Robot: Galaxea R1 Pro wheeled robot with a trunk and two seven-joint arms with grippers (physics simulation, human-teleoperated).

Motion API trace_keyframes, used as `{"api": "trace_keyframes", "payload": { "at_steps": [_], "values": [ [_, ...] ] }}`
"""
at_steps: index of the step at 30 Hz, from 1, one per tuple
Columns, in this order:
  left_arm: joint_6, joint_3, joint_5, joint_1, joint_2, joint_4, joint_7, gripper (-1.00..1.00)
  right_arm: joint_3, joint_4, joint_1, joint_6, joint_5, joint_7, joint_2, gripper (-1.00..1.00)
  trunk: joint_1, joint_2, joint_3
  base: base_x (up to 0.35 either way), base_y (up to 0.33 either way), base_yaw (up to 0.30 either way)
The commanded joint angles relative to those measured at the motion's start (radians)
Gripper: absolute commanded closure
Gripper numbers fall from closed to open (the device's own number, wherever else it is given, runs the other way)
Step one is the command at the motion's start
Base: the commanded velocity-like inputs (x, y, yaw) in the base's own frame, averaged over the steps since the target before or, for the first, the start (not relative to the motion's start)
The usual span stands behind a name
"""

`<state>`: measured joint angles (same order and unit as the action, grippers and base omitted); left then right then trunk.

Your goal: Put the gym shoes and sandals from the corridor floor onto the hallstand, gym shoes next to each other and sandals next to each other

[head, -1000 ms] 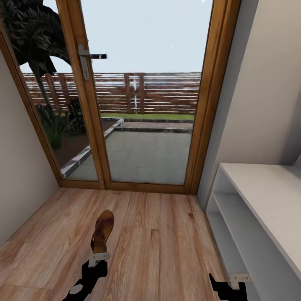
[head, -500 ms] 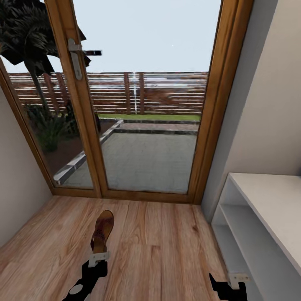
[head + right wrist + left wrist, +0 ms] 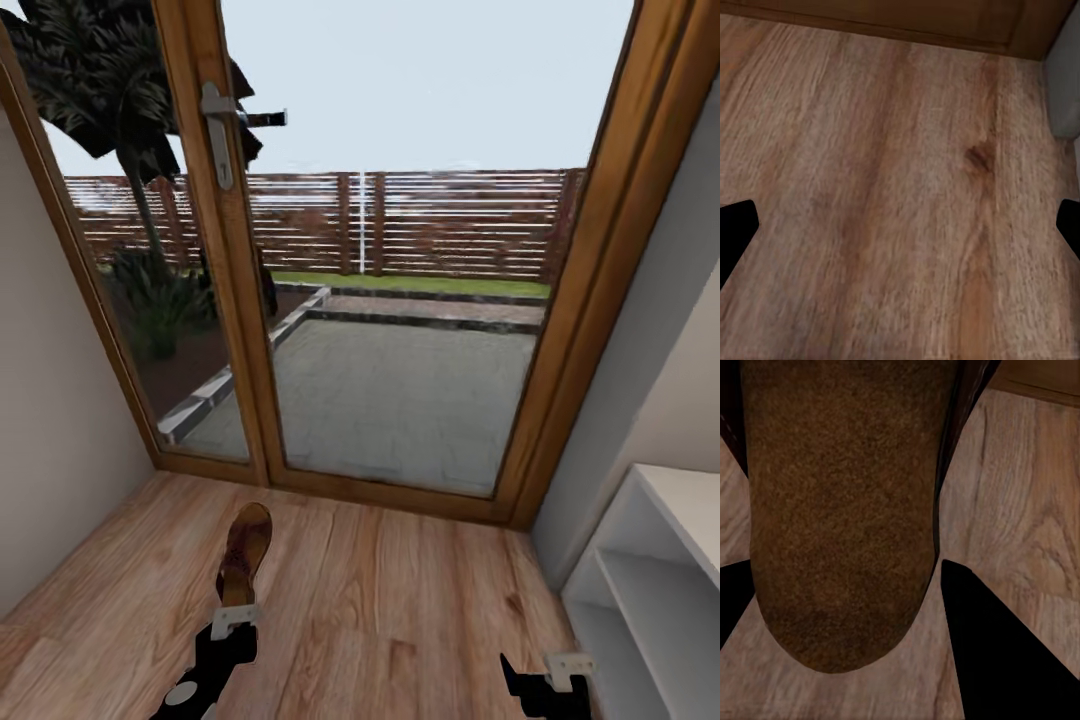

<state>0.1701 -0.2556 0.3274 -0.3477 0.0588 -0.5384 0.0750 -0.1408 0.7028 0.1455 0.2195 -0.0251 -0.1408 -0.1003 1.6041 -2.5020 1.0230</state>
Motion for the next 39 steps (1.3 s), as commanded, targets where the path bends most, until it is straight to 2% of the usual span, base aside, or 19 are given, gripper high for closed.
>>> {"api": "trace_keyframes", "payload": {
  "at_steps": [1, 20, 26, 28, 39],
  "values": [
    [0.003, -0.008, 0.003, -0.001, 0.001, 0.000, 0.008, 1.00, -0.005, 0.000, 0.000, 0.003, -0.003, -0.008, 0.001, -1.00, 0.000, 0.000, 0.001, 0.339, 0.000, 0.276],
    [0.005, -0.010, 0.000, -0.001, 0.001, -0.001, 0.008, 1.00, -0.005, 0.000, 0.000, 0.003, -0.003, -0.008, 0.001, -1.00, 0.000, 0.000, 0.001, 0.337, -0.025, 0.276],
    [0.007, -0.011, -0.001, 0.003, 0.001, 0.004, 0.011, 1.00, -0.005, -0.001, 0.000, 0.003, -0.003, -0.008, 0.001, -1.00, 0.000, 0.000, 0.001, 0.144, -0.026, 0.276],
    [0.019, -0.010, -0.002, 0.018, 0.001, 0.000, 0.012, 1.00, -0.005, -0.001, 0.000, 0.003, -0.003, -0.008, 0.001, -1.00, 0.000, 0.000, 0.001, 0.024, -0.004, 0.276],
    [0.204, -0.006, 0.000, 0.080, 0.003, 0.003, 0.016, 1.00, -0.005, -0.016, 0.000, 0.003, -0.004, -0.007, 0.001, -1.00, 0.000, 0.000, 0.001, 0.005, -0.001, 0.276]
  ]
}}
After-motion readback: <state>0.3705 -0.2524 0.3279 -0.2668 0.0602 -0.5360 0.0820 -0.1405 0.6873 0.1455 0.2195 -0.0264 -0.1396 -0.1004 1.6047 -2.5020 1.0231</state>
